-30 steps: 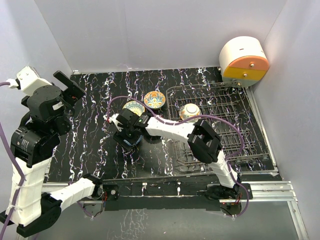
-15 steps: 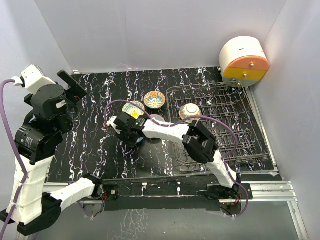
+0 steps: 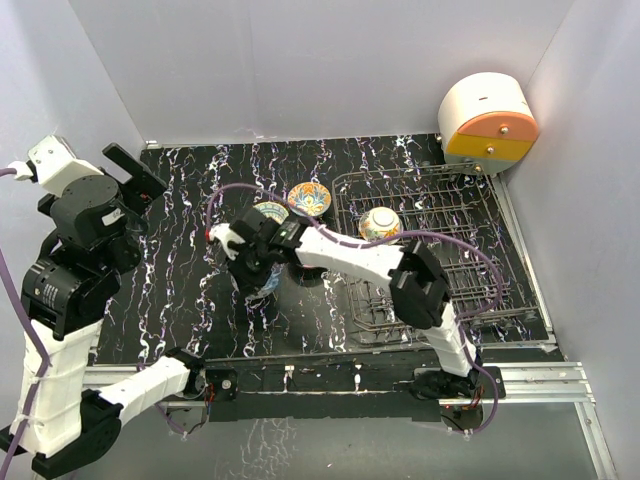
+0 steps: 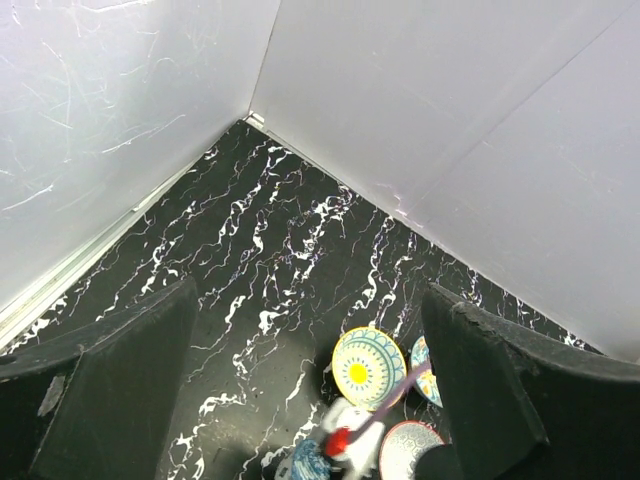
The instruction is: Load the bowls into the dish rack
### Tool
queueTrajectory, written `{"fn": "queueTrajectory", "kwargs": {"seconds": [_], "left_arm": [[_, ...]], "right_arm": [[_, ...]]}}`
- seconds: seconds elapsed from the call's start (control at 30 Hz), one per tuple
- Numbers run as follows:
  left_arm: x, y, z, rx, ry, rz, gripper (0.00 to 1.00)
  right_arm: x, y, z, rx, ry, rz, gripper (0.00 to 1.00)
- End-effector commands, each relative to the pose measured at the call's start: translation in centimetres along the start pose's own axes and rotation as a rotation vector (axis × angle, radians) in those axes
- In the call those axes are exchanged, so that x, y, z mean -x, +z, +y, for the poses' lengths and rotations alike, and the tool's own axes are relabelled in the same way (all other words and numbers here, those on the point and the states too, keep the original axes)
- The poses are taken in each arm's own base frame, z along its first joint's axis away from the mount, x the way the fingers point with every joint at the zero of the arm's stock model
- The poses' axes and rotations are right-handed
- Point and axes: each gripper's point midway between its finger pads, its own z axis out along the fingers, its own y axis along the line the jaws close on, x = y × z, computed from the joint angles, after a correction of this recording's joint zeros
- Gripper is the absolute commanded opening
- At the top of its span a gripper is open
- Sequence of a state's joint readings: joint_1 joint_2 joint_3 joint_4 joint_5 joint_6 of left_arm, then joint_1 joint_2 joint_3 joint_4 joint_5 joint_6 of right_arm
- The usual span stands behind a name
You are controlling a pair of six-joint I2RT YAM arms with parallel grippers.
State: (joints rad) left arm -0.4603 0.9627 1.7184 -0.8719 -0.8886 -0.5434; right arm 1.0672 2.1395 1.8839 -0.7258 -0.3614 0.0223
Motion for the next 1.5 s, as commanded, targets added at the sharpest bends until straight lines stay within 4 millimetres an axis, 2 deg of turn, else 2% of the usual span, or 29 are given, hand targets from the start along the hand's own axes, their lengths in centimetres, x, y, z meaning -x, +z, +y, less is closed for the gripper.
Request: {"fn": "queueTrajectory", "kwargs": {"seconds": [0.0,0.1,0.23,0.33,0.47,0.57,0.7,0.87,0.93,1.2,1.47], "left_arm": [[0.4,0.4,-0.2,0.015,0.008,-0.022,0.91],[0.4,0.6,-0.6,0.010,0.007,-0.023,0.91],[0.4,0.7,-1.0,-0.002,0.005,-0.022,0.91],[0.3,0.9,-1.4,-0.010,0.008,-0.019,0.91],[0.2,1.3,-2.1,-0.024,0.021,-0.016,0.91],[0.0,1.5,-2.6,-0.036,0.031,-0.006,0.91],[0.1,1.6,-2.9,-0.041,0.035,0.000,0.91],[0.2,1.6,-3.4,-0.050,0.056,0.012,0.91],[0.4,1.7,-3.7,-0.055,0.067,0.015,0.91],[0.8,1.8,-4.6,-0.076,0.071,0.016,0.91],[0.2,2.3,-5.2,-0.082,0.075,0.034,0.91]], "right_arm": [[9.1,-12.4,2.8,0.173,0.050,-0.355,0.08],[10.4,-18.7,-0.9,0.195,0.166,-0.510,0.08],[10.1,-26.5,-5.3,0.157,0.261,-0.680,0.08],[7.9,-30.5,-9.2,0.124,0.360,-0.764,0.08],[3.6,-34.3,-13.8,0.124,0.484,-0.873,0.08],[0.4,-36.2,-16.8,0.101,0.589,-0.933,0.08],[-2.6,-37.5,-19.8,0.035,0.658,-0.983,0.08],[-6.1,-40.9,-23.5,0.003,0.756,-1.113,0.08],[-7.3,-41.2,-24.8,0.002,0.793,-1.145,0.08],[-11.3,-38.8,-26.8,0.072,0.922,-1.203,0.08],[-13.8,-36.1,-28.7,0.071,1.016,-1.195,0.08]]}}
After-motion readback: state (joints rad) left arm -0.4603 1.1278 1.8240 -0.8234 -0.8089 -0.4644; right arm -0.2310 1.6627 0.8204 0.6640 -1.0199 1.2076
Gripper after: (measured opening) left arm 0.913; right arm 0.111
